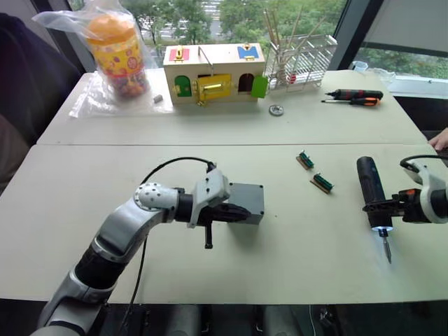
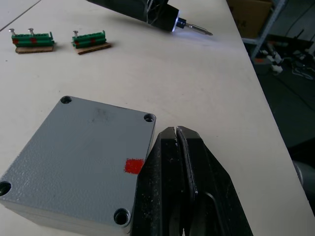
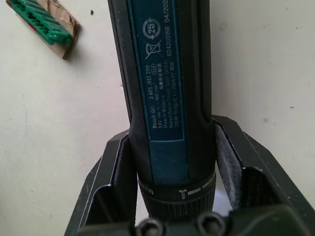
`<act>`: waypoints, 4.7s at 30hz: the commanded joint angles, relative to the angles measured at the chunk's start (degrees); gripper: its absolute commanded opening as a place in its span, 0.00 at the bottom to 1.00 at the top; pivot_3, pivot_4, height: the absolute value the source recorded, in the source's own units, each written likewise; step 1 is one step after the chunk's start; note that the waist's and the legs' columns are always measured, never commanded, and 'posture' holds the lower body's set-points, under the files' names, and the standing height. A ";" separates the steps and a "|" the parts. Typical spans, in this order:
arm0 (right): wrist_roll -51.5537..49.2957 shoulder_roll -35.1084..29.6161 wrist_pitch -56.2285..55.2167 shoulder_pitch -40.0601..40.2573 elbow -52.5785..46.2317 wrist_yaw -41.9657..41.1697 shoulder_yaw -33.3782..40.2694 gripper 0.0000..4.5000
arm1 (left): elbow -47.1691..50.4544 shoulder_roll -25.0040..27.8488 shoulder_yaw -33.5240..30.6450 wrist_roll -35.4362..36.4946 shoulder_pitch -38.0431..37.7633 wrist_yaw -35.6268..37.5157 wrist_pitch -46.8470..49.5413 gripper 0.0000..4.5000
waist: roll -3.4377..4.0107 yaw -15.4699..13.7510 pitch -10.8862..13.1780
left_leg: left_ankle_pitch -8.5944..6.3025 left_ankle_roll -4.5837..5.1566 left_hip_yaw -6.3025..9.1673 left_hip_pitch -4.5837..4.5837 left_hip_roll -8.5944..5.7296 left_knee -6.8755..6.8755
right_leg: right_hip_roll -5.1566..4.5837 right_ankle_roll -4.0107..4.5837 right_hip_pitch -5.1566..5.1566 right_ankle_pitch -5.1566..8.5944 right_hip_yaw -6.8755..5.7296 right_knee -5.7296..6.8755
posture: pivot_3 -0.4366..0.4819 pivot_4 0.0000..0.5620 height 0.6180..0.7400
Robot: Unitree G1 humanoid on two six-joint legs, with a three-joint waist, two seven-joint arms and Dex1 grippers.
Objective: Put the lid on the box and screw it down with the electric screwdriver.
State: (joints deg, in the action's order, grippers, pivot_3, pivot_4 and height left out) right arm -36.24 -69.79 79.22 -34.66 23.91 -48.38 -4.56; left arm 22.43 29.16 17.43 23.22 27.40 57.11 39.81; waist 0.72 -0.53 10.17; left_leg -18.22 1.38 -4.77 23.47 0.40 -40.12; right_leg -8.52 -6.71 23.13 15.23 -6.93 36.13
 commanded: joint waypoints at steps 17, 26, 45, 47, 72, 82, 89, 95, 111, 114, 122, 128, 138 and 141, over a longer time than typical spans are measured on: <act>11.35 0.71 -14.26 -6.41 2.46 -5.34 2.48 0.99 | -13.93 0.93 -11.66 3.78 7.77 -3.15 -2.95 0.00 | -0.02 -0.07 0.00 | 0.21 -0.09 0.05 -0.10 -0.03 -0.01 | 0.00 -0.05 -0.12 -0.04 -0.06 0.09 | 0.48 0.27 0.71; 0.66 4.91 -22.71 12.08 -40.33 -11.71 10.83 0.99 | -17.32 8.23 -6.44 -2.08 2.48 1.91 -6.48 0.00 | -0.17 -0.37 0.03 | 0.23 -0.15 0.17 -0.06 0.06 0.05 | 0.14 -0.04 -0.12 -0.04 -0.10 0.03 | 0.48 0.27 0.71; 5.71 22.31 -26.06 18.50 -50.78 -0.54 -2.32 0.99 | -35.17 -4.50 4.70 -13.40 14.02 6.11 -18.63 0.00 | -0.35 -1.77 0.08 | 0.27 -0.03 0.24 -0.06 -0.09 -0.26 | 0.02 -0.13 -0.31 -0.21 -0.16 0.07 | 0.48 0.27 0.71; 4.99 22.54 -24.96 19.19 -52.51 -0.12 -2.28 0.99 | -37.84 -6.01 5.29 -14.48 15.92 6.87 -20.66 0.00 | -0.36 -1.81 0.08 | 0.27 -0.02 0.25 -0.05 -0.10 -0.26 | 0.00 -0.14 -0.31 -0.21 -0.16 0.06 | 0.48 0.27 0.71; 14.00 17.25 -39.55 16.92 -43.03 -3.57 -3.42 0.99 | -22.31 -1.02 2.58 -16.66 6.76 9.01 -13.86 0.00 | -0.41 -1.42 0.10 | 0.22 0.11 0.23 -0.04 -0.10 -0.35 | -0.03 -0.13 -0.29 -0.21 -0.13 0.12 | 0.48 0.27 0.71; 10.55 19.65 -36.92 18.10 -48.56 -8.19 -4.89 0.99 | -25.15 -6.34 2.43 -16.77 7.90 4.88 -12.83 0.00 | -0.42 -1.64 0.10 | 0.20 0.12 0.29 -0.02 -0.08 -0.48 | -0.01 -0.13 -0.34 -0.21 -0.16 0.16 | 0.48 0.27 0.71; 10.62 21.15 -34.42 20.77 -51.49 -5.59 -3.39 0.99 | -27.32 -7.48 2.14 -15.78 8.73 4.99 -13.54 0.00 | -0.42 -1.68 0.09 | 0.18 0.16 0.29 -0.02 -0.08 -0.59 | -0.02 -0.14 -0.36 -0.21 -0.16 0.20 | 0.48 0.27 0.71; 10.66 20.02 -32.65 23.27 -52.38 -3.31 1.46 0.99 | -25.94 -6.27 2.05 -15.69 7.92 5.99 -13.33 0.00 | -0.42 -1.80 0.09 | 0.17 0.18 0.30 -0.01 -0.08 -0.61 | -0.03 -0.13 -0.36 -0.21 -0.16 0.20 | 0.48 0.27 0.71; 12.02 27.74 -43.97 19.30 -26.20 7.22 21.70 0.84 | -18.18 -6.57 -6.72 -3.32 10.43 4.04 -4.08 0.00 | -0.40 -1.47 0.07 | 0.13 0.24 0.26 0.00 -0.09 -0.71 | -0.02 -0.14 -0.40 -0.22 -0.17 0.22 | 0.48 0.27 0.71; 14.75 27.91 -48.77 17.21 -20.80 6.22 19.12 0.68 | -18.15 -6.59 -6.34 -3.30 9.96 3.18 -4.14 0.00 | -0.39 -1.36 0.07 | 0.13 0.24 0.25 0.00 -0.08 -0.71 | -0.02 -0.15 -0.40 -0.22 -0.16 0.22 | 0.48 0.27 0.71; 16.74 28.35 -52.88 13.84 -12.99 4.58 16.25 0.68 | -17.38 -4.78 -5.65 -3.52 8.02 2.21 -4.35 0.00 | -0.40 -1.63 0.08 | 0.13 0.24 0.26 0.00 -0.09 -0.73 | -0.03 -0.15 -0.42 -0.22 -0.16 0.22 | 0.48 0.27 0.71; 17.44 28.72 -53.40 13.16 -11.48 5.01 15.51 0.68 | -17.23 -4.56 -5.02 -3.50 7.78 1.73 -4.53 0.00 | -0.39 -1.52 0.07 | 0.13 0.24 0.26 0.00 -0.08 -0.73 | -0.02 -0.15 -0.42 -0.22 -0.16 0.21 | 0.48 0.27 0.71; 16.53 29.55 -53.13 12.91 -11.14 6.03 16.59 0.45 | -18.39 -4.14 -3.37 -5.17 8.06 1.66 -6.06 0.00 | -0.39 -1.56 0.07 | 0.13 0.24 0.25 0.00 -0.09 -0.73 | -0.02 -0.15 -0.42 -0.22 -0.16 0.21 | 0.48 0.27 0.71; 15.96 29.96 -53.03 12.48 -10.80 6.37 17.31 0.12 | -18.65 -4.08 -3.28 -5.23 8.08 1.73 -6.37 0.00 | -0.39 -1.54 0.07 | 0.13 0.23 0.25 0.00 -0.09 -0.73 | -0.02 -0.15 -0.42 -0.22 -0.16 0.21 | 0.48 0.27 0.71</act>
State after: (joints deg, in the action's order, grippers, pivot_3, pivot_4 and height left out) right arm -19.33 -39.75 27.00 -20.82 13.66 -42.28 10.42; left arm 2.90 24.78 14.49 17.99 34.96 58.65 34.47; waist 0.33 -2.07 10.25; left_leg -18.09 1.62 -4.52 23.47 0.32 -40.85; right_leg -8.55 -6.86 22.71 15.01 -7.09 36.34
